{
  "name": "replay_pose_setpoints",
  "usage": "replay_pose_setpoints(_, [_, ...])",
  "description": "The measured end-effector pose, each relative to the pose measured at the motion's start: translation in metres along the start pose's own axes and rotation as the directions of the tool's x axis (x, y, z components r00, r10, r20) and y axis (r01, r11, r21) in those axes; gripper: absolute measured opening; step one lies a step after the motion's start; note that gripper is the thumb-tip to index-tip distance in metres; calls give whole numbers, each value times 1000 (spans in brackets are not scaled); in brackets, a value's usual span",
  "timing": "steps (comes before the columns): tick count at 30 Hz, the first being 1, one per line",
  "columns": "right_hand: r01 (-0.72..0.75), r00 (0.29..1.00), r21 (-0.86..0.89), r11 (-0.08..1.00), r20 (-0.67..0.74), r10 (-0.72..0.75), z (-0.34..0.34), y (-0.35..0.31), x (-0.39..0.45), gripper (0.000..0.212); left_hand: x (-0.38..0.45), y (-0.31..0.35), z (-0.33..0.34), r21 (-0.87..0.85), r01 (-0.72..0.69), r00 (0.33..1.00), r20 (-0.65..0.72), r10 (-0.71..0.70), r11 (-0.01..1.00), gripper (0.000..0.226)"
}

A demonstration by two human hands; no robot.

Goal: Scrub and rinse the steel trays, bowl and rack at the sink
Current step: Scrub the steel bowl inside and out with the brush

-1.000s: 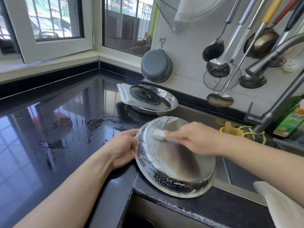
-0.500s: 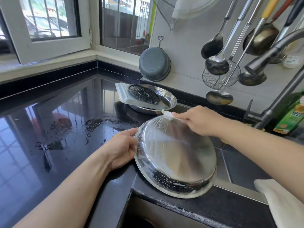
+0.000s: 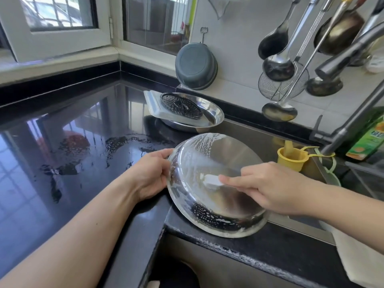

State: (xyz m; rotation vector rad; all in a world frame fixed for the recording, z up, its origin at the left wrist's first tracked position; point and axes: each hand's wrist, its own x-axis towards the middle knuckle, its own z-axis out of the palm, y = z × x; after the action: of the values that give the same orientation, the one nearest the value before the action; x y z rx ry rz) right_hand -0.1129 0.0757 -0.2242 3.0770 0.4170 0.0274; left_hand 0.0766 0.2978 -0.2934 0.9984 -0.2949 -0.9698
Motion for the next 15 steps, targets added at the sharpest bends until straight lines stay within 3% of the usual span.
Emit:
replay_pose_setpoints(5, [-357, 934, -68, 932, 13, 358, -18, 46, 64, 43, 1, 1, 0, 5, 13, 1000, -14, -13, 1000, 68])
replay_pose_setpoints(7, [-429, 902, -51, 902, 18, 430, -21, 52, 76, 43, 0, 1, 0, 10, 16, 1000, -24, -16, 1000, 68])
replay_pose_setpoints(10, [-377, 926, 30, 926, 26, 377, -14, 43, 72, 43, 0, 2, -1, -1, 20, 1000, -23, -21, 1000, 69])
replay_pose_setpoints(15, [-78, 997, 98, 992, 27, 76, -4, -15, 18, 45, -1, 1, 1, 1, -3, 1000, -15, 3, 1000, 68])
